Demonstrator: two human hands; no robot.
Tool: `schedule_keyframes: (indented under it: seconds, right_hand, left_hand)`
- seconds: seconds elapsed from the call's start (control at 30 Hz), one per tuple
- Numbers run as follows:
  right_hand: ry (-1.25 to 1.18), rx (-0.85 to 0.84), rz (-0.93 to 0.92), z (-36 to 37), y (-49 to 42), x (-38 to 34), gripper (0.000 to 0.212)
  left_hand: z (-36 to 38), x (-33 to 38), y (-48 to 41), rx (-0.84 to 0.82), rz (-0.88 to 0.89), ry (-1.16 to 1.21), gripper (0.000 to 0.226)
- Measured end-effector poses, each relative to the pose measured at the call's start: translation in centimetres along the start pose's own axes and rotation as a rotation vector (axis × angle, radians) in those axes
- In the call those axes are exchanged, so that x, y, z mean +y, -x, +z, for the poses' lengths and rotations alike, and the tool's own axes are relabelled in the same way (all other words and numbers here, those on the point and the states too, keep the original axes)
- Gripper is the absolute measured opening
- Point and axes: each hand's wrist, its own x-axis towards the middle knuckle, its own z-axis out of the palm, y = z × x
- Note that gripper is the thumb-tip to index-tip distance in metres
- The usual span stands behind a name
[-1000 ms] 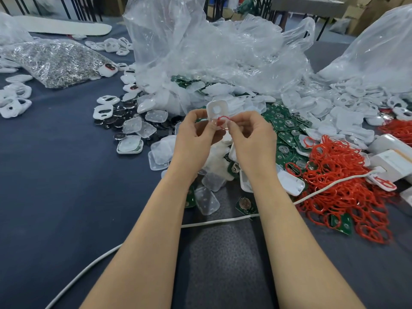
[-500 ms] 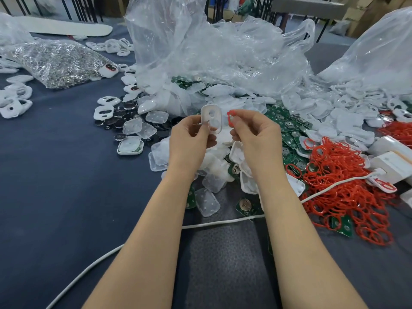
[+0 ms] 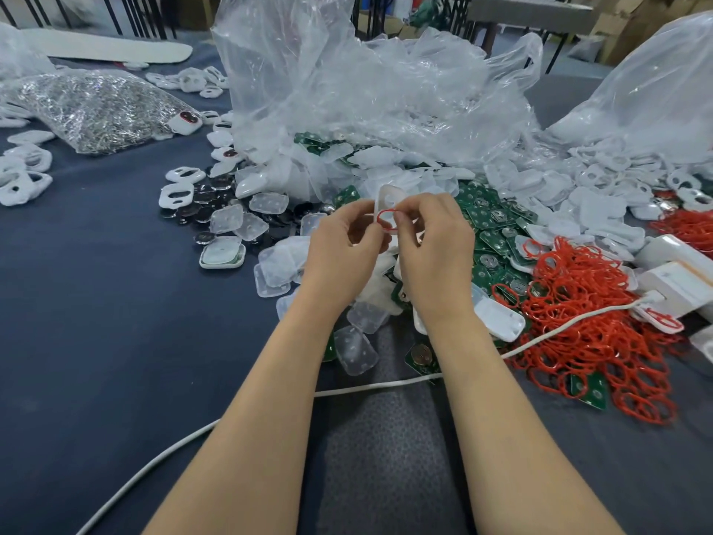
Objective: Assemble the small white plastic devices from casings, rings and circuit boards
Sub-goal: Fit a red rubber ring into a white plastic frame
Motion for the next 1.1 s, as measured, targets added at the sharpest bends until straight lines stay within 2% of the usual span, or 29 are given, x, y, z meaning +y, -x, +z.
schedule_keyframes:
  seconds: [0.33,0.47,0.53,0.6,0.7,0.77,0.83,0.9,1.0,1.1]
  right_hand:
    - [0.07,-0.009,-0.018,0.4,0.2,0.0,0.006]
    - [0.024,-0.004,-0.03,0.3,0.1,0.1,0.006]
    - [-0.109,0.012,0.065,0.0,-0.1,0.2,0.001]
    - [-0.317,0.031,0.254,-0.3,-0.4,0.2,0.009]
    - [-0.881,0.045,0.581,-0.9,-1.0,0.0,0.016]
    - [-1.103,0.033,0.668,-1.4,-1.3,0.1,0.015]
    - [-1.016,-0.049,0.603,-1.7,-1.4,0.0,0.015]
    - [-0.839,-0.158,0.474,-1.4,-1.1,-0.1,0.016]
    - [-0.734,-0.289,0.345,-1.0,-0.8,-0.5,0.016]
    - [-0.654,-0.305,0.267,-0.8,-0.6,-0.4,0.015]
  left_hand:
    - [0.2,-0.1,0.2,0.064,0.093,-0.175,0.011]
    - [0.1,-0.1,0.1,0.058,0.084,-0.127,0.008]
    - [0.1,-0.1,0.1,0.035,0.086,-0.104,0.008]
    - [0.2,-0.3,0.0,0.025,0.071,-0.083,0.009]
    - [0.2,-0.5,-0.3,0.099,-0.021,0.017,0.012]
    - [-0.1,-0.3,-0.6,0.149,-0.167,0.218,0.016]
    - [-0.5,0.0,-0.8,0.102,-0.327,0.498,0.021]
    - [-0.7,0.3,-0.7,-0.041,-0.401,0.631,0.024]
    - [-0.7,0.6,-0.3,-0.197,-0.396,0.596,0.028]
    - [-0.5,0.7,-0.1,-0.169,-0.388,0.532,0.023]
